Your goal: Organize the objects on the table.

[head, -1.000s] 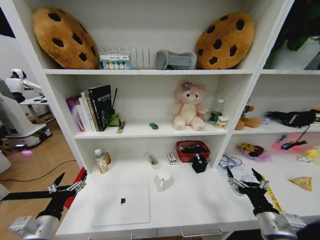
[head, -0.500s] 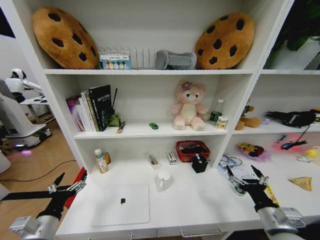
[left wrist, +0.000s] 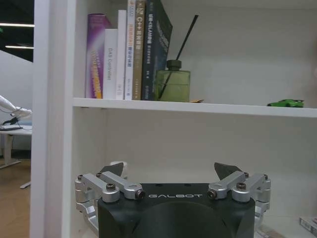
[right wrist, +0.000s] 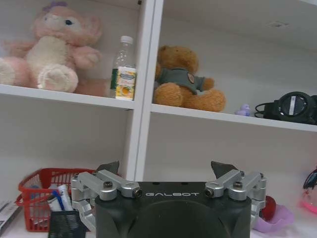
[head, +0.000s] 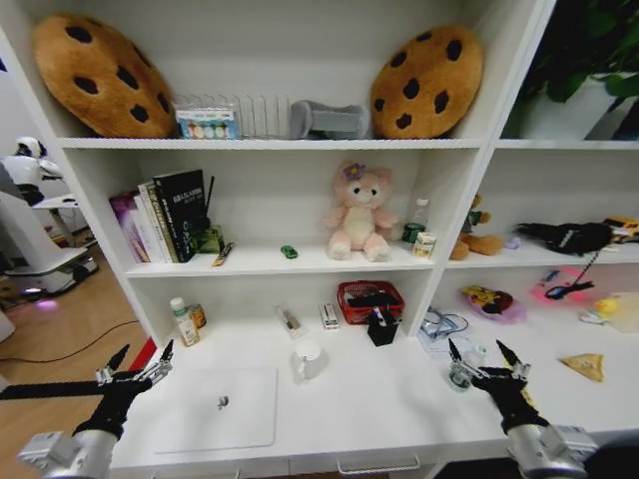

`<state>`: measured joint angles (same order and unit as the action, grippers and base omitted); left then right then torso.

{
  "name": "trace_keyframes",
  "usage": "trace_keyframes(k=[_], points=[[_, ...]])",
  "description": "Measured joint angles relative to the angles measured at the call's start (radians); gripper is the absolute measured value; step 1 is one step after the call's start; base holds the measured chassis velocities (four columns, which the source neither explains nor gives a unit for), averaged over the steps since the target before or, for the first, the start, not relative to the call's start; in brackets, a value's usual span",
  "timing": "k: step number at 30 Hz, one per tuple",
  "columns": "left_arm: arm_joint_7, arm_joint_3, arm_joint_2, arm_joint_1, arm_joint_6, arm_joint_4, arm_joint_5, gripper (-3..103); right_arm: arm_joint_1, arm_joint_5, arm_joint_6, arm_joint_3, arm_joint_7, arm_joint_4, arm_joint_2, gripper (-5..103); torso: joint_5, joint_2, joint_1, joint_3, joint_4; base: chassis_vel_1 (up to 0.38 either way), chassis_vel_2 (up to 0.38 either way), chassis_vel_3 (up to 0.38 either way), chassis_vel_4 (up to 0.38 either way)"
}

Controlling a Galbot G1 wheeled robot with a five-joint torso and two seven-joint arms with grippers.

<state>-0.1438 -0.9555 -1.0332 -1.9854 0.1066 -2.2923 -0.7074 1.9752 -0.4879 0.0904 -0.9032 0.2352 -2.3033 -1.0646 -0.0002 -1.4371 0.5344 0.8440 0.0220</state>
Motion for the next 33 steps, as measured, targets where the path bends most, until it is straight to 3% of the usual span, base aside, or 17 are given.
trace_keyframes(k=[3, 4, 8, 11, 12, 15, 25, 31, 33], points=[[0.0, 0.0, 0.0, 0.0, 0.0, 0.0, 0.0, 100, -0.003, 0.004, 0.0, 0.007, 0.0, -0.001, -0.007, 100, 0.0007, 0.0, 0.0, 0.0, -0.0007, -0.261, -0.247, 0.287, 0.262], [0.0, 0.0, 0.0, 0.0, 0.0, 0.0, 0.0, 100, -0.004, 0.008, 0.0, 0.013, -0.001, -0.001, -0.01, 100, -0.0009, 0.0, 0.0, 0.0, -0.0007, -0.24, -0.278, 0.3, 0.317], [0.0, 0.0, 0.0, 0.0, 0.0, 0.0, 0.0, 100, -0.008, 0.012, 0.0, 0.02, -0.001, -0.001, -0.017, 100, 0.0012, 0.0, 0.0, 0.0, 0.0001, -0.254, -0.271, 0.267, 0.29], [0.0, 0.0, 0.0, 0.0, 0.0, 0.0, 0.0, 100, -0.01, 0.012, 0.0, 0.021, -0.001, -0.002, -0.018, 100, -0.001, 0.0, 0.0, 0.0, -0.0005, -0.274, -0.261, 0.271, 0.273], [0.0, 0.0, 0.0, 0.0, 0.0, 0.0, 0.0, 100, -0.011, 0.012, 0.0, 0.022, -0.001, -0.002, -0.018, 100, 0.0009, 0.0, 0.0, 0.0, -0.0005, -0.238, -0.226, 0.263, 0.25], [0.0, 0.0, 0.0, 0.0, 0.0, 0.0, 0.0, 100, -0.012, 0.013, 0.0, 0.027, -0.001, -0.003, -0.023, 100, 0.0002, 0.0, 0.0, 0.0, 0.0, -0.244, -0.242, 0.246, 0.249], [0.0, 0.0, 0.0, 0.0, 0.0, 0.0, 0.0, 100, 0.001, 0.035, 0.001, 0.049, 0.0, -0.009, -0.04, 100, 0.0002, 0.0, 0.0, 0.0, -0.0001, -0.097, -0.113, 0.112, 0.079], [-0.001, 0.0, 0.0, 0.0, 0.0, 0.0, 0.0, 100, 0.007, 0.088, 0.028, 0.094, -0.019, -0.013, -0.061, 100, -0.0001, 0.0, 0.0, 0.0, -0.0002, 0.055, 0.046, -0.043, -0.038], [-0.001, 0.0, 0.0, 0.0, 0.0, 0.0, 0.0, 100, -0.001, 0.162, 0.047, 0.163, -0.051, -0.005, -0.074, 100, -0.0001, 0.0, 0.0, 0.0, -0.0003, 0.0, 0.0, 0.0, 0.0]])
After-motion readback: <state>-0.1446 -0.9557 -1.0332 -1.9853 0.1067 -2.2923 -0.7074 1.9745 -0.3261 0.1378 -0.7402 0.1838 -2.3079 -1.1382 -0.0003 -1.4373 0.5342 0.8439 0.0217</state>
